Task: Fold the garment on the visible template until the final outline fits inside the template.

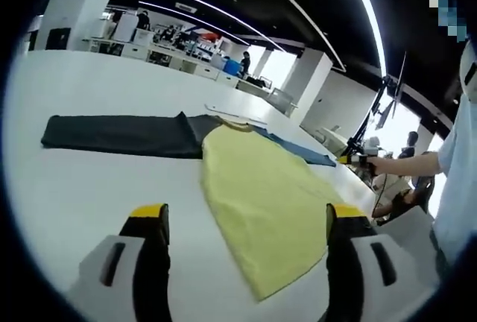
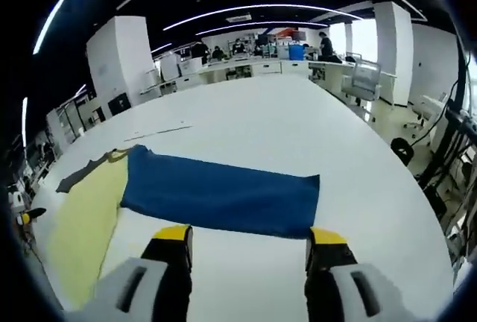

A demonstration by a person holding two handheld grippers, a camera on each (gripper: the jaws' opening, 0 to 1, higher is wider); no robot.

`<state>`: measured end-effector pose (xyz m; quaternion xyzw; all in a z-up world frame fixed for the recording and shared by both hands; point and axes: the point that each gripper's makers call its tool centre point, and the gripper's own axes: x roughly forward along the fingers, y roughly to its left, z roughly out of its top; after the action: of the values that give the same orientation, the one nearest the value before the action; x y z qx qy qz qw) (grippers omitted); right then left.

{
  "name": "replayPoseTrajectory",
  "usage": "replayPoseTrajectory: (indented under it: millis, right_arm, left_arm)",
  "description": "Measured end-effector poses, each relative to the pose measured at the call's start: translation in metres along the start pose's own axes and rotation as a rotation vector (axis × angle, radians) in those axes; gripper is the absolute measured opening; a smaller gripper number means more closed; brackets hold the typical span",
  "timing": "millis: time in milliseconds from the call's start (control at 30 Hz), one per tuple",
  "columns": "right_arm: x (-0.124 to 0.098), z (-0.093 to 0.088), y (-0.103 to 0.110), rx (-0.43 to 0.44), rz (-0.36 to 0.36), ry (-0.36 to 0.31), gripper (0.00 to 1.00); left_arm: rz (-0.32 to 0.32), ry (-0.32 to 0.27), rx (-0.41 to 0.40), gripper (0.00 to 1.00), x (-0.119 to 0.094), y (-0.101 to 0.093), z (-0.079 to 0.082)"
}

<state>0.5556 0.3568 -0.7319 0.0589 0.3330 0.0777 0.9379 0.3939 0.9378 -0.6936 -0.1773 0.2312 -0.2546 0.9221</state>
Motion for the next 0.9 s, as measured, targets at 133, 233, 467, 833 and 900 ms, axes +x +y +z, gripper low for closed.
replayPoseTrajectory:
  millis: [133,233,467,833,900]
  right_arm:
    - [0.010,-0.004,-0.022,-0.003,-0.056,0.032,0.51]
    - [0.006,-0.008,-0.021,0.019,-0.083,0.041,0.45]
    - [0.019,-0.009,-0.033,0.031,-0.070,0.062,0.33]
    - [0.036,-0.009,-0.062,0.066,-0.072,0.061,0.21]
    - [0.036,-0.007,-0.063,0.087,-0.072,0.050,0.19]
  left_arm:
    - [0.021,-0.010,-0.002,0.80,-0.004,0.008,0.003]
    - [0.038,-0.011,0.001,0.80,-0.009,0.011,0.001]
    - [0.071,-0.007,-0.026,0.77,-0.018,0.019,-0.010]
    - [0.081,-0.008,-0.056,0.75,-0.022,0.016,-0.018]
    - [0.083,-0.009,-0.055,0.75,-0.022,0.016,-0.019]
